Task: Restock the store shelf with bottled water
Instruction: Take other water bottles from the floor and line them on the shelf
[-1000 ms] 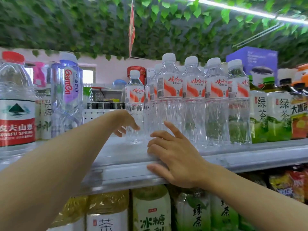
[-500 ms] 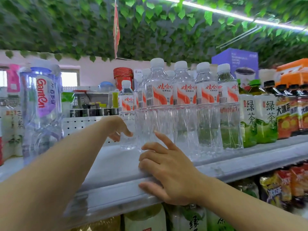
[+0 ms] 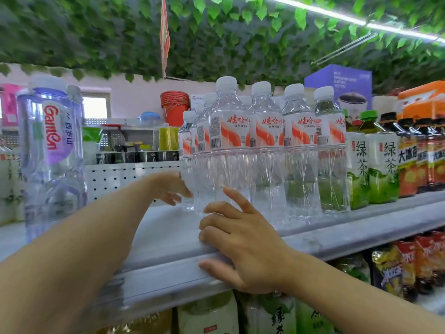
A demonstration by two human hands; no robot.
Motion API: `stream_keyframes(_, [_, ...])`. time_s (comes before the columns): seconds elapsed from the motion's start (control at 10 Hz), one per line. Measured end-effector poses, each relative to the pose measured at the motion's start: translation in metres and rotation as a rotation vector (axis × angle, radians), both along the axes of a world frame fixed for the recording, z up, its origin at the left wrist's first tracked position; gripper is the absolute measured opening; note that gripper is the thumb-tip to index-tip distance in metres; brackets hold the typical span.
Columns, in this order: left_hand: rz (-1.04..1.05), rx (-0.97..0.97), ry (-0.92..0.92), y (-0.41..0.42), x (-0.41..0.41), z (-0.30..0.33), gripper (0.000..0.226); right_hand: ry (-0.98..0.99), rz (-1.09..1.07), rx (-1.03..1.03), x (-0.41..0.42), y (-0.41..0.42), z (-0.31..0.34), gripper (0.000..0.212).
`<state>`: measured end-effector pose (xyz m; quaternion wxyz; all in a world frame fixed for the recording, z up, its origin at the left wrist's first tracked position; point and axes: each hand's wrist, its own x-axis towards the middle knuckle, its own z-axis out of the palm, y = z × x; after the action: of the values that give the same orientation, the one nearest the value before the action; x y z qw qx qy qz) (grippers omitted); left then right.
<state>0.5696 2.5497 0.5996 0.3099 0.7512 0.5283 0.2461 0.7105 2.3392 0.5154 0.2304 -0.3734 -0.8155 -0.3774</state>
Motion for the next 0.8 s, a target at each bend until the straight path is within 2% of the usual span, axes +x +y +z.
stream_keyframes(0.4, [-0.068,0.007,-0.055,0.009,0.005,-0.004,0.046,0.010,-0.001,-0.012,0.000,0.000,-0.001,0.037])
stream_keyframes(0.6, [-0.038,0.077,-0.034,0.009,0.012,-0.009,0.040,0.006,-0.004,-0.012,0.000,0.000,0.000,0.037])
stream_keyframes(0.7, [-0.005,0.114,-0.046,0.013,0.008,-0.008,0.056,0.013,0.007,-0.012,-0.001,-0.001,0.000,0.037])
stream_keyframes(0.8, [0.002,0.115,-0.024,0.026,0.007,-0.009,0.059,0.014,0.010,-0.009,-0.001,0.000,0.000,0.038])
